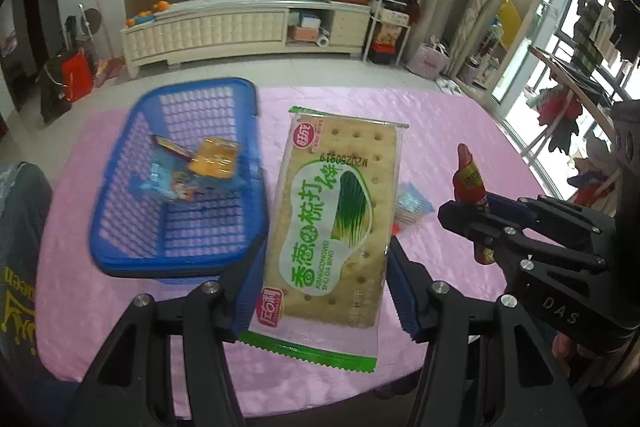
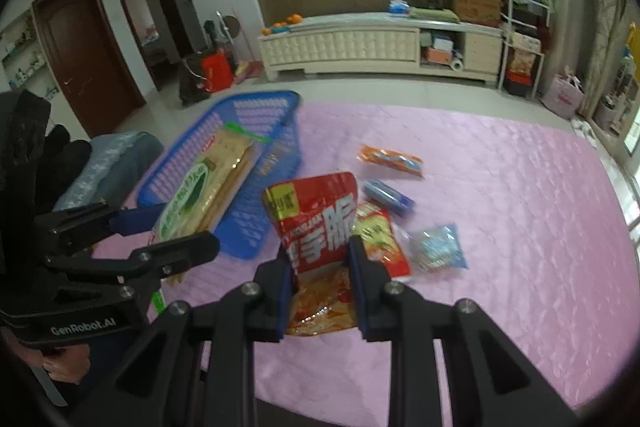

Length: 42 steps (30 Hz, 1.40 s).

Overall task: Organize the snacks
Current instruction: 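Carry both packs over the blue basket and open both tools to drop them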

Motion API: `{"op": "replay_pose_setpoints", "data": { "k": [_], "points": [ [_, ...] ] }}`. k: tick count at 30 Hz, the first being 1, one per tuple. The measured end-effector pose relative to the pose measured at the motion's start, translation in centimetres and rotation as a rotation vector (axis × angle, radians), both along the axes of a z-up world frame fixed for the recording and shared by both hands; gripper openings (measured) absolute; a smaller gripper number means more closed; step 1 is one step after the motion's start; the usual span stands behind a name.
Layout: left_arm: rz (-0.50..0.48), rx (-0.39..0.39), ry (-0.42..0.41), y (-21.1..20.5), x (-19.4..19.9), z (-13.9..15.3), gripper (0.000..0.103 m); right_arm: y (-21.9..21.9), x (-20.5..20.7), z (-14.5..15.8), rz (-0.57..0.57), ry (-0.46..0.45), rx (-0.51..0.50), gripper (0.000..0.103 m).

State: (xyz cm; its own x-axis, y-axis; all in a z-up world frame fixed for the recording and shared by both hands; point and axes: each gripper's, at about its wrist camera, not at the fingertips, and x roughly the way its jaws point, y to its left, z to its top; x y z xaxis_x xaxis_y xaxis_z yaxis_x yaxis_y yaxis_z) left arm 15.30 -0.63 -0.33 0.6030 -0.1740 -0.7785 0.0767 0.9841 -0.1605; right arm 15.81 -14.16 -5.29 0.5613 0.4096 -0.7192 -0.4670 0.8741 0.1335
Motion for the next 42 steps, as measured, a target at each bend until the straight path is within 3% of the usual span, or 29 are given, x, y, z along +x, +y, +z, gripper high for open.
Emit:
{"op": "replay_pose_setpoints", "data": {
  "k": [7,17,30,42],
  "points": [
    [0.066,0.032,-0.017,4.6,-0.2,1.6,0.055,4.8,0.8,1.5,0.070,-0.016,0.023,0.030],
    [0.139,0.040,-0.011,9.9,1.6,2.1,0.055,10.2,2.5,1.4,0.145,0.006,0.010,0.030],
    [0.184,-0.021,0.080,12.6,5.9,-1.8,0.055,12.8,6.9,-1.1,0.151,0.071,-0.009,0.030],
    [0.195,-0.024,0.131,12.5,7.0,-4.4,0.055,13.4,8.3,-3.2,0.150,0.120,-0.029,0.030]
  ]
}}
